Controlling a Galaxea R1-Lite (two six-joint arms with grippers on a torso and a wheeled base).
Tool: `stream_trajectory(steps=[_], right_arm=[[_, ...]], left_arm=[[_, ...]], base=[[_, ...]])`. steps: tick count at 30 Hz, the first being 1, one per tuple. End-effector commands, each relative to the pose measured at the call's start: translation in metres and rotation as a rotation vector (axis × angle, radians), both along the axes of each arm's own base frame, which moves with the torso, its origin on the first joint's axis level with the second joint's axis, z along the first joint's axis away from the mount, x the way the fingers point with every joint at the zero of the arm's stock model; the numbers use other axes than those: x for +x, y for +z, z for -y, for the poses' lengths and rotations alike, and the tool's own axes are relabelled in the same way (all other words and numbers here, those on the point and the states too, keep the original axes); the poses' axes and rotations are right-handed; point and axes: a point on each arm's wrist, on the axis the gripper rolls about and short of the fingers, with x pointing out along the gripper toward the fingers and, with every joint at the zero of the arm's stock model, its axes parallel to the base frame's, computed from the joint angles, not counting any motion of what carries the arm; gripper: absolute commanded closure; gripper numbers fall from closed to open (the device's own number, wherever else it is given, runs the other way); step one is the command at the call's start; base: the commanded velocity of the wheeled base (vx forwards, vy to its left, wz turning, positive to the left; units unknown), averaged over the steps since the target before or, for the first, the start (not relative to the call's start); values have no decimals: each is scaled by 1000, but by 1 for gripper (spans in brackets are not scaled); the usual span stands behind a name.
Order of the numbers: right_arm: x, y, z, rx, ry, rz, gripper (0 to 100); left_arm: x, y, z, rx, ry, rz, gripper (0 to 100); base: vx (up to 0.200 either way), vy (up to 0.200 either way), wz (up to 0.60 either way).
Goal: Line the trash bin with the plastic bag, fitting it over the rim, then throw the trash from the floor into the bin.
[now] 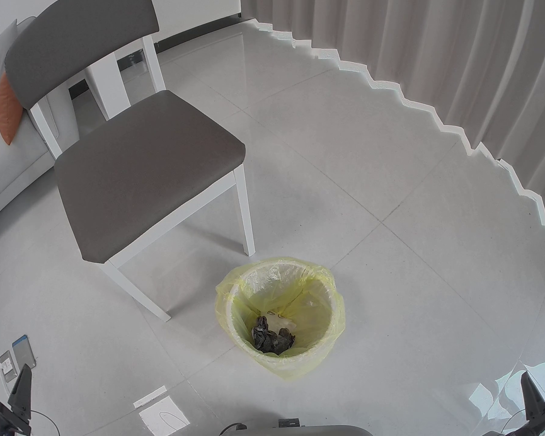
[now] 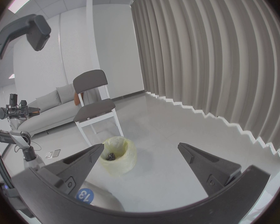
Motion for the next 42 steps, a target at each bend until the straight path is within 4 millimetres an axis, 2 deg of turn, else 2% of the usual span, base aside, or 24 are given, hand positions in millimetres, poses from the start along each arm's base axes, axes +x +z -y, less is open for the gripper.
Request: stream_trajectory(steps=[1, 3, 4, 5, 11, 16, 19, 24, 28, 35, 39, 42], right_arm=[[2, -10, 2, 2, -74, -11, 0], [2, -10, 3, 5, -126, -10, 0], [2, -10, 4, 10, -193, -11, 0], [2, -10, 5, 7, -211, -11, 0], [2, -10, 2, -22, -113, -8, 0], [2, -10, 3, -30, -123, -5, 0], [2, -10, 3, -19, -122, -8, 0], [2, -10, 2, 19, -96, -16, 0], [2, -10, 2, 27, -100, -17, 0], [2, -11, 1, 30, -55, -27, 0], [2, -11, 8, -26, -369, -21, 0], [2, -11, 9, 21, -425, -18, 0]], left_arm=[[-5, -15, 3, 55, 81, 1, 0], [-7, -22, 4, 85, 103, 3, 0], [-3, -31, 3, 104, 115, -31, 0], [-2, -30, 2, 100, 132, -13, 0], [3, -31, 2, 82, 141, 64, 0], [5, -33, 3, 98, 113, 75, 0], [5, -34, 4, 176, 66, 65, 0], [6, -35, 5, 150, 13, 68, 0], [8, -40, 6, 196, -46, 69, 0], [8, -40, 6, 184, -40, 78, 0], [9, -40, 6, 168, -32, 84, 0], [9, -40, 6, 168, -32, 84, 0]], base=[[0, 0, 0], [0, 0, 0], [0, 0, 0], [0, 0, 0], [0, 0, 0], [0, 0, 0], [0, 0, 0], [0, 0, 0], [0, 0, 0], [0, 0, 0], [0, 0, 0], [0, 0, 0]])
